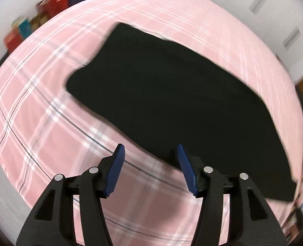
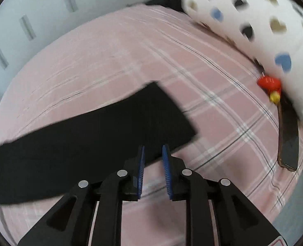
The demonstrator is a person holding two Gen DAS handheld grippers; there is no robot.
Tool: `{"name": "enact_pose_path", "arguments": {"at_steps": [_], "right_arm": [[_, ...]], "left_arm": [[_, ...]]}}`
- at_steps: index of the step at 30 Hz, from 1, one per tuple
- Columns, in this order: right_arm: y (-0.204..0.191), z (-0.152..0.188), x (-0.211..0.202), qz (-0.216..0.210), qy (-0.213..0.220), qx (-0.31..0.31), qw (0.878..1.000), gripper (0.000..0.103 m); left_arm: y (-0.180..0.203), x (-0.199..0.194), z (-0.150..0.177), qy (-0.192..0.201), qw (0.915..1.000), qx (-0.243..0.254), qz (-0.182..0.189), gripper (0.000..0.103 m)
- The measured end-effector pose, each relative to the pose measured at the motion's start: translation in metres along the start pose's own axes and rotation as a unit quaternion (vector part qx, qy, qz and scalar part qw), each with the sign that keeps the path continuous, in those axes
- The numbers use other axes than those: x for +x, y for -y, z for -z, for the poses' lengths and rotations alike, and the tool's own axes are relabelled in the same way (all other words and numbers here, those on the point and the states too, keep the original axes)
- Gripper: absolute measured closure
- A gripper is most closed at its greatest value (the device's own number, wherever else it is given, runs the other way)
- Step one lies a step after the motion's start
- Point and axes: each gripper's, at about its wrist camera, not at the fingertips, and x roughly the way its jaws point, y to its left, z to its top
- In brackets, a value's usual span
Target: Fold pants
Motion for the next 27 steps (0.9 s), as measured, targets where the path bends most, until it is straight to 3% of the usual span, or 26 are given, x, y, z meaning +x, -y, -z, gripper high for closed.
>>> {"name": "enact_pose_path", "arguments": {"at_steps": [1, 5, 7, 9, 11, 13, 15, 17, 18, 20, 22, 24, 27], "right_arm": [[-0.010, 0.006, -0.002, -0.012, -0.002, -0.008, 1.000, 0.071], [-0.078, 0.050, -0.015, -0.052, -0.026, -0.057, 0.997, 0.071], [-0.117, 0.069, -0.009, -0.079, -0.054, -0.080, 0.992, 0.071], [-0.145, 0.084, -0.004, -0.086, -0.071, -0.099, 0.989, 0.071], [-0.171, 0.094, -0.006, -0.095, -0.078, -0.113, 0.986, 0.071], [-0.186, 0.096, -0.016, -0.112, -0.069, -0.114, 0.985, 0.071], [-0.193, 0.092, -0.022, -0.112, -0.059, -0.119, 0.985, 0.071], [-0.187, 0.090, -0.013, -0.098, -0.071, -0.122, 0.985, 0.068], [-0.175, 0.089, -0.006, -0.082, -0.077, -0.115, 0.987, 0.068], [-0.152, 0.082, 0.003, -0.067, -0.085, -0.088, 0.990, 0.068], [-0.116, 0.073, 0.002, -0.060, -0.077, -0.045, 0.994, 0.066], [-0.074, 0.057, -0.001, -0.039, -0.061, -0.007, 0.997, 0.056], [-0.015, 0.026, 0.001, 0.000, -0.037, 0.027, 0.999, 0.054]], "left_arm": [[-0.010, -0.001, -0.006, 0.005, 0.9999, -0.013, 0.003, 0.051], [-0.050, 0.005, -0.031, 0.008, 0.9970, -0.062, 0.045, 0.033], [-0.064, 0.021, -0.044, -0.005, 0.9954, -0.076, 0.059, 0.034], [-0.074, 0.039, -0.056, -0.017, 0.9944, -0.081, 0.065, 0.085], [-0.073, 0.036, -0.066, -0.007, 0.9940, -0.081, 0.073, 0.097], [-0.060, 0.008, -0.084, 0.047, 0.9944, -0.049, 0.080, 0.097], [-0.052, -0.008, -0.102, 0.070, 0.9934, -0.026, 0.087, 0.097], [-0.049, 0.007, -0.104, 0.046, 0.9971, -0.017, 0.058, 0.097], [-0.049, 0.029, -0.100, 0.014, 0.9997, -0.005, 0.017, 0.097], [-0.045, 0.046, -0.086, -0.005, 1.0000, 0.005, -0.006, 0.095], [-0.051, 0.037, -0.070, 0.015, 0.9999, 0.000, -0.007, 0.089], [-0.059, 0.028, -0.060, 0.020, 0.9996, -0.007, -0.017, 0.079], [-0.052, 0.009, -0.042, 0.035, 0.9974, 0.007, -0.062, 0.066]]}}
